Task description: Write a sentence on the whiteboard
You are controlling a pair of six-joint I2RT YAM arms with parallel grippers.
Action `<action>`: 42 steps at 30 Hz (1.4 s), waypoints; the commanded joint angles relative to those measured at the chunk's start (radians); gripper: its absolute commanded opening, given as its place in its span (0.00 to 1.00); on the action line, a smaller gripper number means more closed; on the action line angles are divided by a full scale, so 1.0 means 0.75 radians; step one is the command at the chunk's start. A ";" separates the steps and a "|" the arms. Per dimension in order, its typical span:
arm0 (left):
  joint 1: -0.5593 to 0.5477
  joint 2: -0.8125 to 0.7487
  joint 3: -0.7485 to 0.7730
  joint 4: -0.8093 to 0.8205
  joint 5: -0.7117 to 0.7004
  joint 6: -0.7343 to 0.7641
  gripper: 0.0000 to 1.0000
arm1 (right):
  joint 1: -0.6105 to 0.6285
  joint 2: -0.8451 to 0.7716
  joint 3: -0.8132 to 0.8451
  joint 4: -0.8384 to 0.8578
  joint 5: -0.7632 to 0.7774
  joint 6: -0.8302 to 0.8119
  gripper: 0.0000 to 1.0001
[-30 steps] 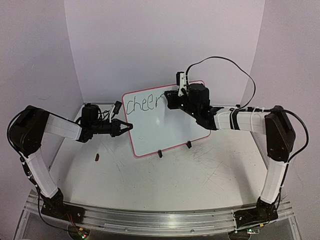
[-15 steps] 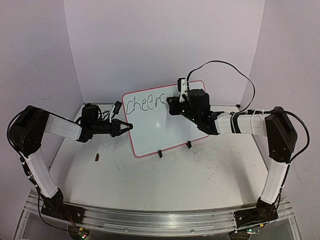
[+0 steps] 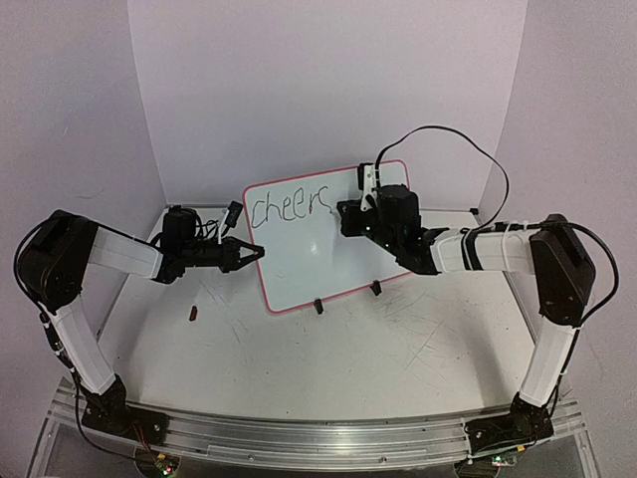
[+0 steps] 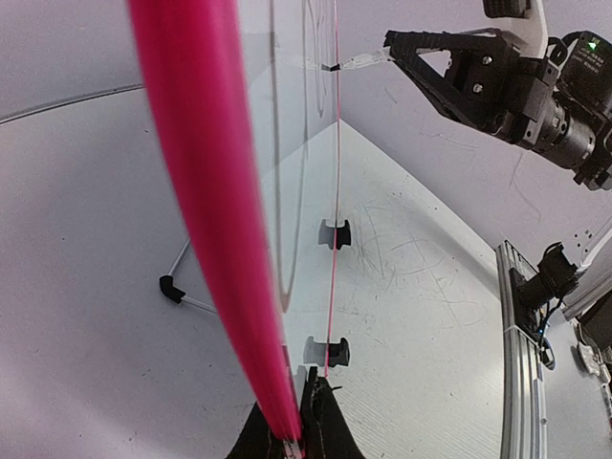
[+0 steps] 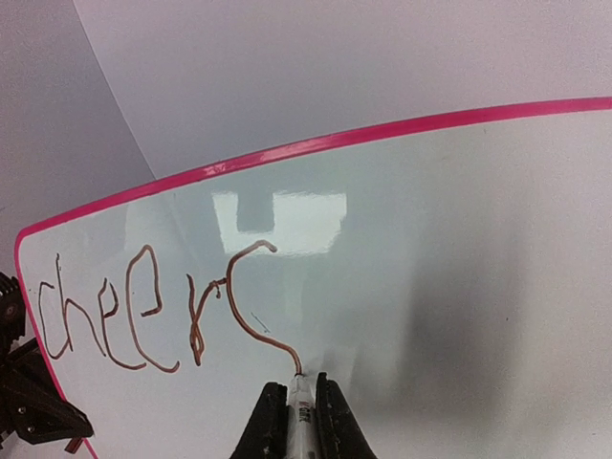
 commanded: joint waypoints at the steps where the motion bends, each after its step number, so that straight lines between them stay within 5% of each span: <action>1: 0.004 -0.040 0.048 0.002 -0.091 0.125 0.00 | 0.019 -0.006 0.014 -0.009 -0.021 0.024 0.00; 8: 0.003 -0.042 0.046 -0.001 -0.096 0.125 0.00 | 0.046 0.031 0.111 0.017 -0.092 0.041 0.00; 16: 0.003 -0.041 0.037 -0.005 -0.128 0.141 0.00 | 0.010 -0.278 -0.112 0.114 -0.164 0.039 0.00; 24: 0.001 -0.073 0.039 -0.009 -0.181 0.139 0.00 | -0.036 -0.364 -0.188 0.021 -0.240 -0.159 0.00; 36: -0.023 -0.064 0.046 -0.012 -0.245 0.151 0.06 | -0.035 -0.299 -0.104 -0.046 -0.216 -0.194 0.00; 42: -0.025 -0.059 0.053 -0.013 -0.242 0.124 0.00 | -0.013 -0.254 -0.038 -0.139 -0.284 -0.267 0.00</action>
